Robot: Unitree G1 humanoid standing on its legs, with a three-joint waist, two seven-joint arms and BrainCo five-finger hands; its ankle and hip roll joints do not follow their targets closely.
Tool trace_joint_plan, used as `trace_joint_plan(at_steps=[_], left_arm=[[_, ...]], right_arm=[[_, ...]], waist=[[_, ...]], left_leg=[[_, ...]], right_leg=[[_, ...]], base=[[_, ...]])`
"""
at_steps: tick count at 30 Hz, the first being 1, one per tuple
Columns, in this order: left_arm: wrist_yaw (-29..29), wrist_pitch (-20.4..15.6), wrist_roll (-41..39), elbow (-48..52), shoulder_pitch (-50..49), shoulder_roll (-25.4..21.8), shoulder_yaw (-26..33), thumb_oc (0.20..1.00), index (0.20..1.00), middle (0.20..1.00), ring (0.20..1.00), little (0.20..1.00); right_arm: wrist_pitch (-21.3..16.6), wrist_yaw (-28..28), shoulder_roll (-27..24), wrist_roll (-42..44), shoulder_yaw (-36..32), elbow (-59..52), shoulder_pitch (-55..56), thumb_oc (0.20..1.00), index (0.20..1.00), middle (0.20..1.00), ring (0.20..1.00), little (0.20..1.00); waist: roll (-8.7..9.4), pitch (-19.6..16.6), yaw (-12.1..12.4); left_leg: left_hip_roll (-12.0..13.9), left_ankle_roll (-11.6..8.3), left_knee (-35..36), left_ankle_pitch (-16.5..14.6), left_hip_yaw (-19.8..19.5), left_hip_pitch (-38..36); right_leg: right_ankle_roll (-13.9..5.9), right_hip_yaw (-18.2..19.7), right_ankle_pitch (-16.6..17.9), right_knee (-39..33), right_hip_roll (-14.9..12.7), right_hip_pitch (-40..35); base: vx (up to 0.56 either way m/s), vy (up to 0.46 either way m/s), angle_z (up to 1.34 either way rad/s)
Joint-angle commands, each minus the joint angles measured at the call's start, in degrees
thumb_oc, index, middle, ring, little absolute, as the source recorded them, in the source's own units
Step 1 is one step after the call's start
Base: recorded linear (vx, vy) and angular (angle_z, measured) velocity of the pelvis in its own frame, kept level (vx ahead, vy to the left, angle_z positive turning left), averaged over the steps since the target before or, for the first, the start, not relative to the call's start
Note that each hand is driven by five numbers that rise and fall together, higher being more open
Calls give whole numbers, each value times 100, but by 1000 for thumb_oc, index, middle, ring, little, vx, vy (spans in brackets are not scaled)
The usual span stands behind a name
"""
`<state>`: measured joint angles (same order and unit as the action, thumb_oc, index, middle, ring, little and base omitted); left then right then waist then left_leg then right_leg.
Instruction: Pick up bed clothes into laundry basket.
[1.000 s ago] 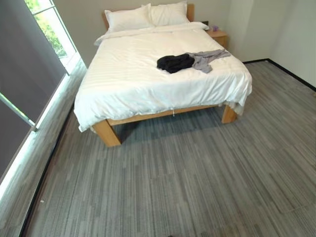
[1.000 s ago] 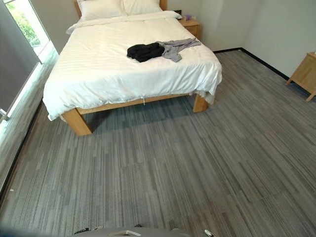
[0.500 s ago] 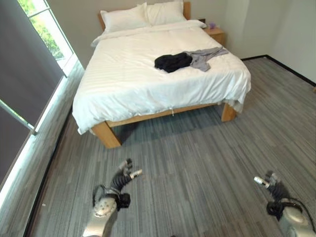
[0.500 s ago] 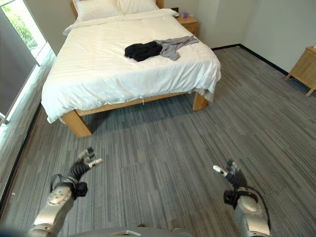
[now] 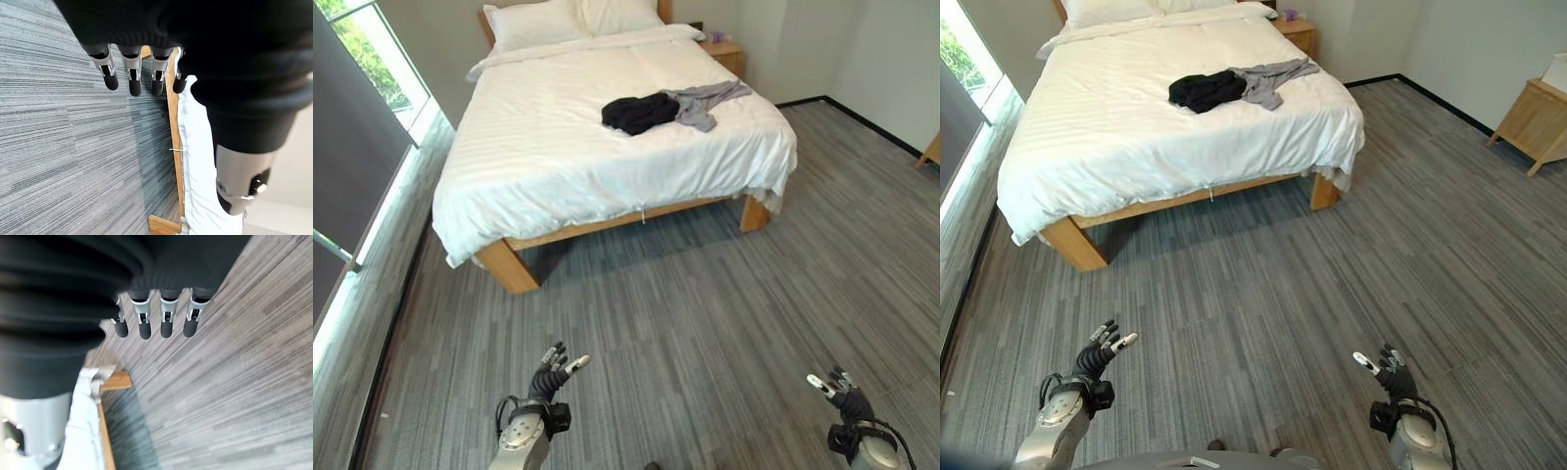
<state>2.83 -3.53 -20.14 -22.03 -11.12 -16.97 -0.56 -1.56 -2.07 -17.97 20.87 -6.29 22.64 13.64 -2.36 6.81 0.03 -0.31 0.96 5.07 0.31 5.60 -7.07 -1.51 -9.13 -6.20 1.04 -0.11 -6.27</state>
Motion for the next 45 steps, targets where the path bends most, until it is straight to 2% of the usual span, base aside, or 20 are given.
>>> trace_joint_plan(at_steps=[1, 5, 6, 7, 10, 13, 17, 20, 22, 24, 25, 27, 30, 34, 36, 39, 42, 43, 44, 45], left_arm=[[210, -221, -201, 137, 332, -249, 355, 1000, 1000, 1000, 1000, 1000], [359, -254, -219, 201, 433, -346, 495, 1000, 1000, 1000, 1000, 1000], [400, -255, -205, 211, 475, -385, 520, 1000, 1000, 1000, 1000, 1000], [433, -218, -83, 261, 493, -405, 540, 1000, 1000, 1000, 1000, 1000], [432, -203, -53, 242, 522, -391, 531, 1000, 1000, 1000, 1000, 1000], [444, -219, 79, 281, 598, -435, 499, 1000, 1000, 1000, 1000, 1000], [427, -200, 197, 197, 733, -425, 432, 1000, 1000, 1000, 1000, 1000], [412, -167, 329, 168, 745, -359, 459, 1000, 1000, 1000, 1000, 1000], [388, -147, 350, 205, 727, -323, 416, 1000, 1000, 1000, 1000, 1000], [383, -157, 347, 243, 665, -251, 398, 1000, 1000, 1000, 1000, 1000], [393, -132, 131, 261, 709, -180, 334, 1000, 1000, 1000, 1000, 1000], [367, -113, 28, 307, 718, -175, 337, 1000, 1000, 1000, 1000, 1000], [377, -98, 16, 480, 715, -187, 354, 1000, 1000, 1000, 1000, 1000], [393, -143, -155, 517, 632, -115, 411, 1000, 1000, 1000, 1000, 1000], [277, -161, -8, 565, 492, -229, 401, 1000, 1000, 1000, 1000, 1000], [248, -98, 114, 452, 454, -197, 417, 1000, 1000, 1000, 1000, 1000], [247, -124, 139, 511, 380, -187, 433, 1000, 1000, 1000, 1000, 1000], [205, -120, 169, 457, 391, -187, 418, 1000, 1000, 1000, 1000, 1000], [215, -91, 297, 472, 455, -247, 369, 1000, 1000, 1000, 1000, 1000], [215, -91, 297, 471, 460, -246, 371, 1000, 1000, 1000, 1000, 1000]], right_arm=[[-301, -8, 42, 258, -4, -239, -327, 1000, 1000, 1000, 1000, 1000], [-367, -49, 18, 314, 49, -421, -580, 1000, 1000, 1000, 1000, 1000], [-391, -69, -13, 305, 63, -518, -641, 1000, 1000, 1000, 1000, 1000], [-414, -77, 26, 300, 125, -692, -688, 1000, 1000, 1000, 1000, 1000], [-413, -86, 64, 300, 200, -756, -736, 1000, 1000, 1000, 1000, 1000], [-398, -38, 16, 279, 244, -815, -859, 1000, 1000, 1000, 1000, 1000], [-420, -46, -80, 264, 267, -897, -762, 1000, 1000, 1000, 1000, 1000], [-400, -31, -64, 201, 231, -967, -643, 1000, 1000, 1000, 1000, 1000], [-367, 38, -85, 195, 246, -900, -589, 1000, 1000, 1000, 1000, 1000], [-355, 55, -177, 190, 200, -840, -527, 1000, 1000, 1000, 1000, 1000], [-364, -34, -261, 477, 169, -835, -607, 1000, 1000, 1000, 1000, 1000], [-359, 1, -179, 769, 141, -885, -556, 1000, 1000, 1000, 1000, 1000], [-291, -78, -240, 869, -61, -789, -368, 1000, 1000, 1000, 1000, 1000], [-330, -117, -245, 1121, -116, -608, -526, 1000, 1000, 1000, 1000, 1000], [-379, -98, -322, 973, -67, -611, -609, 1000, 1000, 1000, 1000, 1000], [-370, -71, -270, 1021, -83, -637, -589, 1000, 1000, 1000, 1000, 1000], [-313, 62, -192, 819, 67, -775, -599, 1000, 1000, 1000, 1000, 1000], [-288, 111, -175, 606, 140, -791, -584, 1000, 1000, 1000, 1000, 1000], [-242, 72, -139, 458, 264, -777, -706, 1000, 1000, 1000, 1000, 1000], [-242, 71, -140, 458, 264, -775, -713, 1000, 1000, 1000, 1000, 1000]], waist=[[356, 56, 41], [299, 164, 100], [224, 273, 103], [162, 458, 92], [62, 623, 66], [45, 711, -12], [116, 705, -346], [141, 568, -414], [102, 480, -486], [8, 406, -500], [116, 481, -476], [242, 553, -414], [444, 822, -74], [417, 810, 366], [252, 598, 558], [251, 441, 520], [277, 209, 579], [380, 90, 641], [454, 114, 653], [445, 97, 680]], left_leg=[[-9, -212, -87, -219, -175, 66], [-77, -82, -231, -324, -142, 210], [-129, 35, -280, -368, -164, 245], [-240, 205, -298, -434, -117, 183], [-230, 277, -278, -504, -89, 33], [-178, 180, -233, -686, -103, -268], [-84, -108, -87, -929, -471, -876], [72, -278, -199, -1002, -538, -1148], [193, -378, -678, -912, -601, -1103], [364, -644, -1714, -209, -554, -882], [499, -803, -3605, 743, -318, -79], [521, -794, -4382, 881, -191, 292], [465, -649, -5312, 460, 124, 1459], [492, -537, -3711, 304, 52, 2370], [500, -553, -1336, 742, -113, 2289], [448, -603, -614, 990, 295, 2214], [237, -380, -1055, 866, 472, 2092], [54, -262, -1113, 697, 443, 2019], [-241, 97, -1173, 338, 504, 1759], [-226, 104, -1159, 351, 530, 1777]], right_leg=[[-704, -211, 518, -567, -610, -256], [-788, -150, 437, 23, -815, 79], [-856, -91, 464, 868, -981, 504], [-907, -105, 1088, 2110, -1268, 1109], [-849, -127, 1175, 2990, -1380, 1607], [-848, -558, 1041, 2493, -1467, 2070], [-935, -733, 1295, 501, -978, 2231], [-985, -1262, 1585, 117, -996, 2189], [-828, -1275, 1472, 260, -921, 2050], [-546, -1187, 1195, 394, -628, 1814], [-224, -1180, 870, 406, -580, 1433], [-75, -1194, 754, 354, -568, 1220], [29, -1006, 455, 47, -464, 508], [-99, -792, 202, -305, -324, -208], [-243, -711, -84, -359, -196, -619], [-319, -738, -230, -321, -255, -988], [-438, -742, -442, 101, -477, -1187], [-558, -773, -226, 533, -738, -1122], [-723, -656, 1019, 2320, -1341, -509], [-726, -619, 1032, 2333, -1337, -460]], base=[[-6, 44, -1], [-11, 107, -4], [-28, 320, -18], [-25, 290, -20], [91, 182, -6], [298, -16, -21], [399, -169, 13], [512, -213, 74], [454, -215, 59], [540, -308, 36], [442, -306, 33], [377, -358, -10], [463, -298, -40], [515, -63, -34], [732, 67, -74], [582, 57, -23], [561, 98, -15], [679, 321, 7], [466, 278, 23], [502, 448, 12]])
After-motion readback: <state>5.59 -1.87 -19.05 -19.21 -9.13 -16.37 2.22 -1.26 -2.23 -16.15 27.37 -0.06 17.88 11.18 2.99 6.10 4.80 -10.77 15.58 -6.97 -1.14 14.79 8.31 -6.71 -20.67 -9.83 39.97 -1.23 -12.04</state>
